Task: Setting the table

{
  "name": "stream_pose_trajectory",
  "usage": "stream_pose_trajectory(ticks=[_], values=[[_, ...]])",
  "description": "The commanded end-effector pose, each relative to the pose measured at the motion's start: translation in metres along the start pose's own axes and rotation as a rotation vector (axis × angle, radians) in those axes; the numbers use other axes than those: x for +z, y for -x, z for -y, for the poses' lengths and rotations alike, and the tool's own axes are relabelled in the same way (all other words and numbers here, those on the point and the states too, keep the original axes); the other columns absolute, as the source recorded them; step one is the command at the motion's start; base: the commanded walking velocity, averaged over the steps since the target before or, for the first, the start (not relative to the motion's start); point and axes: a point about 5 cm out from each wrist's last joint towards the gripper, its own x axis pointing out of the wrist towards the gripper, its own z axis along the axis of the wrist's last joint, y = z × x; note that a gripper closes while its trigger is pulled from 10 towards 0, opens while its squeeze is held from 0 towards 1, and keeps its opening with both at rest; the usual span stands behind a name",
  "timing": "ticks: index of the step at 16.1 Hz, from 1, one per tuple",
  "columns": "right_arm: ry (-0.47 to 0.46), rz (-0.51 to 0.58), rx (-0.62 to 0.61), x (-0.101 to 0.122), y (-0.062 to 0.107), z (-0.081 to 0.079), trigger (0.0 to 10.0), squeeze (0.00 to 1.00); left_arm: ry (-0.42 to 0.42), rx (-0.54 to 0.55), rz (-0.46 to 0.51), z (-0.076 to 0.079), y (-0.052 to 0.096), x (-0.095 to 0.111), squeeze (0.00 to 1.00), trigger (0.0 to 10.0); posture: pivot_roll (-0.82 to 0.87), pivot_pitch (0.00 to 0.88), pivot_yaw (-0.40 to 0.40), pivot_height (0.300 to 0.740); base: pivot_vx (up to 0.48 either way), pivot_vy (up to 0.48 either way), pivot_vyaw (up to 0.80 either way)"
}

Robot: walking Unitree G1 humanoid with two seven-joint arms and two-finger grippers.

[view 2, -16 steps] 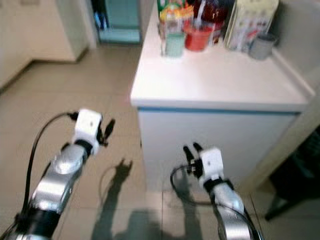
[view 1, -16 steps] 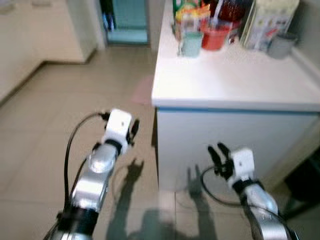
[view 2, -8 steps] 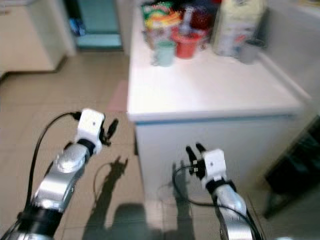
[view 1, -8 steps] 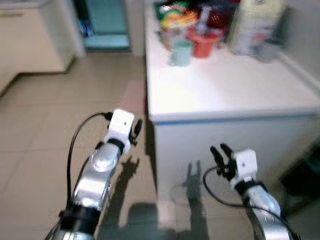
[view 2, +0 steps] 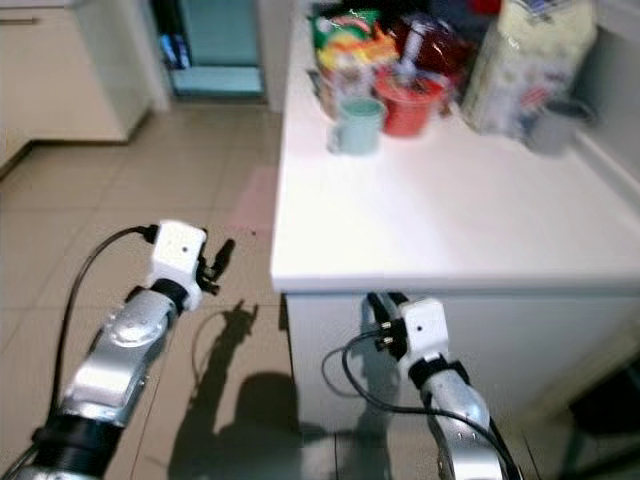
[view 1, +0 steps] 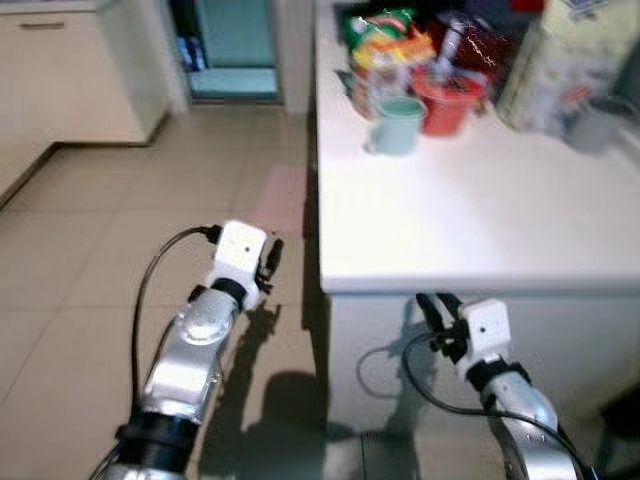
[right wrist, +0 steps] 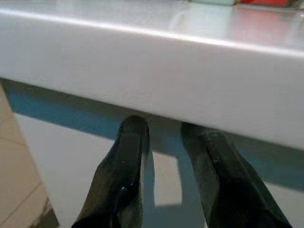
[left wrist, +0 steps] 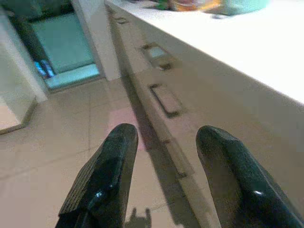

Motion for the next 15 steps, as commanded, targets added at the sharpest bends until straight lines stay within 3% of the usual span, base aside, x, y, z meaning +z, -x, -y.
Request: stream_pose_trajectory(ticks=[1, 2, 5, 7, 9, 11, 12, 13, 15], values=[[0.039, 0.073, 0.016, 0.012, -0.003, -0.005, 10.0, 0.00, 0.023, 0.018, -0.005, -0.006, 0.010, -0.010, 0.00, 10.0, 0.02, 0.000, 0.019, 0.740, 0.000, 0.000, 0.00], [0.054, 0.087, 0.013, 0.013, -0.001, -0.005, 10.0, 0.00, 0.034, 0.019, -0.005, -0.007, 0.014, -0.015, 0.00, 10.0, 0.02, 0.000, 0.019, 0.740, 0.000, 0.000, 0.00], [0.081, 0.126, 0.022, 0.015, 0.006, -0.011, 10.0, 0.00, 0.098, 0.050, -0.014, -0.015, 0.045, -0.043, 0.00, 10.0, 0.03, 0.000, 0.017, 0.740, 0.000, 0.000, 0.00], [0.080, 0.097, 0.058, 0.010, 0.014, -0.016, 10.0, 0.00, 0.107, 0.026, -0.047, -0.009, 0.059, -0.053, 0.00, 10.0, 0.04, 0.000, 0.012, 0.740, 0.000, 0.000, 0.00], [0.083, 0.015, 0.098, -0.013, 0.030, -0.018, 10.0, 0.00, 0.120, 0.001, -0.080, -0.004, 0.070, -0.061, 0.00, 10.0, 0.04, 0.000, 0.006, 0.740, 0.000, 0.000, 0.00], [0.082, -0.033, 0.145, -0.032, 0.043, -0.032, 10.0, 0.00, 0.140, -0.011, -0.096, -0.004, 0.079, -0.071, 0.00, 10.0, 0.04, 0.000, 0.006, 0.740, 0.000, 0.000, 0.00], [0.081, 0.012, 0.126, -0.028, 0.042, -0.041, 10.0, 0.00, 0.134, 0.004, -0.077, -0.006, 0.081, -0.072, 0.00, 10.0, 0.04, 0.000, 0.005, 0.740, 0.000, 0.000, 0.00], [0.141, 0.122, 0.086, -0.012, 0.038, -0.048, 10.0, 0.00, 0.129, 0.048, -0.025, -0.010, 0.082, -0.068, 0.00, 10.0, 0.05, 0.000, 0.003, 0.740, 0.000, 0.000, 0.00], [0.224, 0.260, 0.062, 0.014, 0.030, -0.050, 10.0, 0.00, 0.122, 0.106, 0.042, -0.017, 0.080, -0.058, 0.00, 10.0, 0.05, 0.000, 0.001, 0.740, 0.000, 0.000, 0.00]])
